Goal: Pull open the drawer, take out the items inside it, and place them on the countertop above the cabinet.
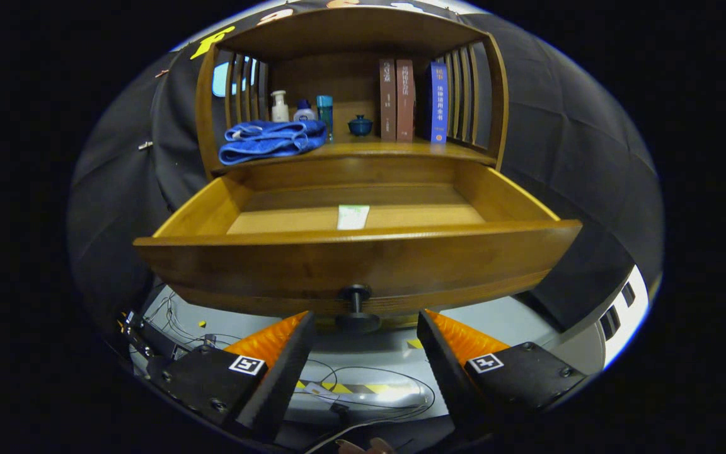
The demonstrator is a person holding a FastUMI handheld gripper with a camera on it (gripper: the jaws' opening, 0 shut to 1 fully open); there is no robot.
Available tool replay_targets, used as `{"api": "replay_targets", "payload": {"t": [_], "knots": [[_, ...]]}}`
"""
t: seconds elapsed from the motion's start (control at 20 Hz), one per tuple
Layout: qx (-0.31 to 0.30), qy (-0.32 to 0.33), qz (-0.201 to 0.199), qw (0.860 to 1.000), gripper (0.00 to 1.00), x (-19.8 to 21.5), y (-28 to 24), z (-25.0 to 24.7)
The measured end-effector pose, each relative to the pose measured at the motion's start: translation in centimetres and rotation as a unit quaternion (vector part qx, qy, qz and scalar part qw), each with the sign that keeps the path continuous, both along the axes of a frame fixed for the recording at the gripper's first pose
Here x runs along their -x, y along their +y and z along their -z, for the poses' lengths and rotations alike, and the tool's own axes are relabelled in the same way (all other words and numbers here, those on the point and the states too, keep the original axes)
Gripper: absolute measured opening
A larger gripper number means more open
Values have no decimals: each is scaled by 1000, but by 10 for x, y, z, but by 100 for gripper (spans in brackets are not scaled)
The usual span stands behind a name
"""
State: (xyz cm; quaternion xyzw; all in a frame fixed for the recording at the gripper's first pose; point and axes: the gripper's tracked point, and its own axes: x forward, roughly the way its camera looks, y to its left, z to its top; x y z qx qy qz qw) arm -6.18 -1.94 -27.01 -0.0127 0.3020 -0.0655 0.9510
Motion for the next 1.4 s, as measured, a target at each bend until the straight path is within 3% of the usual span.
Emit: {"api": "replay_targets", "payload": {"t": [0.3, 0.5, 0.7, 0.9, 1.15, 1.4], "knots": [[-36, -68, -32, 997, 100, -52, 25, -93], [-32, -37, -44, 998, 100, -108, 28, -103], [-40, 48, -30, 998, 100, -155, 20, -65], [-52, 147, -9, 988, 100, -178, 8, -11], [-59, 253, 19, 965, 100, -178, -8, 45], [-25, 294, 13, 955, 100, -174, -14, 70]]}}
